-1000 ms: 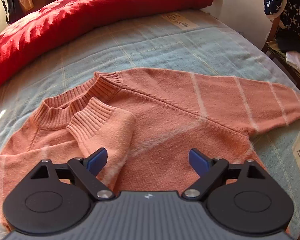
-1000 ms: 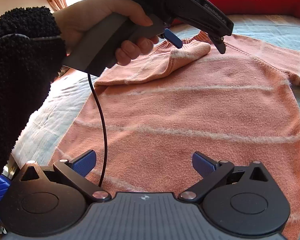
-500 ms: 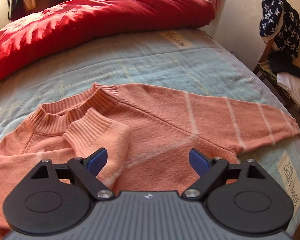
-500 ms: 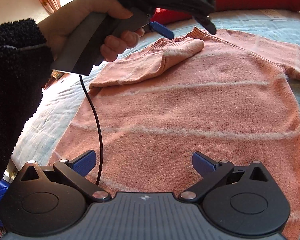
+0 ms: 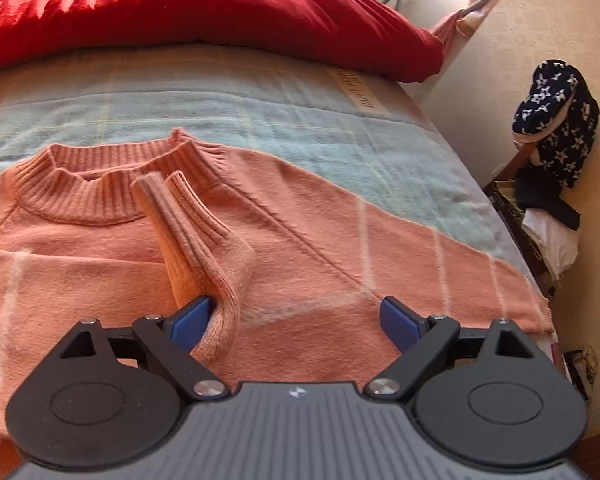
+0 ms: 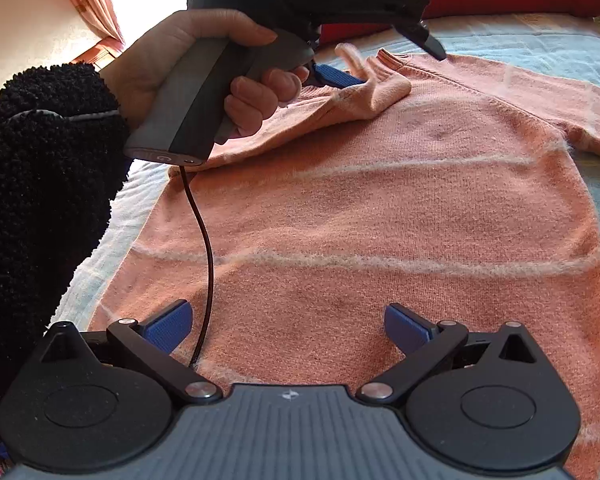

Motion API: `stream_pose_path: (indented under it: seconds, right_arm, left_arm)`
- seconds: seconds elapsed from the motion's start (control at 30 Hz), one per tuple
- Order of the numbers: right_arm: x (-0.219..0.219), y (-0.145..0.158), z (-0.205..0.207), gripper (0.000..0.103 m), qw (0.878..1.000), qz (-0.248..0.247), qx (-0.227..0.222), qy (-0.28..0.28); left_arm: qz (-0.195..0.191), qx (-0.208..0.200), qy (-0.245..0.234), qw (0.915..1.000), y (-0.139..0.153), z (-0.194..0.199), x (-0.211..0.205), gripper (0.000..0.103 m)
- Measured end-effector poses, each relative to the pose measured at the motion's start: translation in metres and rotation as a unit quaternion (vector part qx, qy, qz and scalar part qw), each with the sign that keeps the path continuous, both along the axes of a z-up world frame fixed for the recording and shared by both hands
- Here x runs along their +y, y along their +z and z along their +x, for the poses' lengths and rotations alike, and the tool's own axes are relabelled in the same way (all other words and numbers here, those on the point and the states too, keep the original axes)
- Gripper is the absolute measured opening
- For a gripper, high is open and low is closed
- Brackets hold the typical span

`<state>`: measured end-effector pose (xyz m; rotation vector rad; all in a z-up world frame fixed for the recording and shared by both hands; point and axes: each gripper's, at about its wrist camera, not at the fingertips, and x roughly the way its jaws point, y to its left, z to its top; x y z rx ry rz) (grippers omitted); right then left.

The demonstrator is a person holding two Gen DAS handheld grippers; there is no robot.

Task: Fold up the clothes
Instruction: 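Press the folded sleeve flat with the left tool, then withdraw it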

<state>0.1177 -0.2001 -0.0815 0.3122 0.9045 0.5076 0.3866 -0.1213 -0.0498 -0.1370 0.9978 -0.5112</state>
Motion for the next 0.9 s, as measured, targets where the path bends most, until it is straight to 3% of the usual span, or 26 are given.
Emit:
stream_pose_path:
  seconds: [0.13,0.27,0.4,0.57,0.7,0.9]
  right_arm:
    - [0.0,0.0,0.001,0.103,1.0,0.0,0.0,-0.001]
    - [0.001,0.0,0.001,0.103,1.0,0.0,0.001,-0.004]
    - [0.002,-0.001,0.002,0.103,1.0,-0.003,0.0,-0.004]
    - [0.006,-0.004,0.006,0.103,1.0,-0.008,0.004,-0.008]
    - [0.012,-0.009,0.009,0.103,1.0,-0.018,0.001,-0.012]
    - [0.025,-0.015,0.01,0.103,0.998,-0.056,-0.028,-0.006]
  left_arm:
    - [-0.008,-0.02,-0.04,0.999,0.015,-0.012,-0.012,0.091]
    - [0.015,-0.051,-0.037,0.9979,0.035,-0.025,0.012,0.091]
    - [0.027,-0.064,0.011,0.9975,0.051,-0.044,0.072,0.091]
    - [-0.001,-0.062,0.094,0.9936,0.059,-0.076,0.169,0.092]
    - [-0.039,-0.051,0.144,0.9874,0.041,-0.094,0.227,0.093]
    - [-0.118,-0.02,0.163,0.9794,-0.014,-0.094,0.263,0.093]
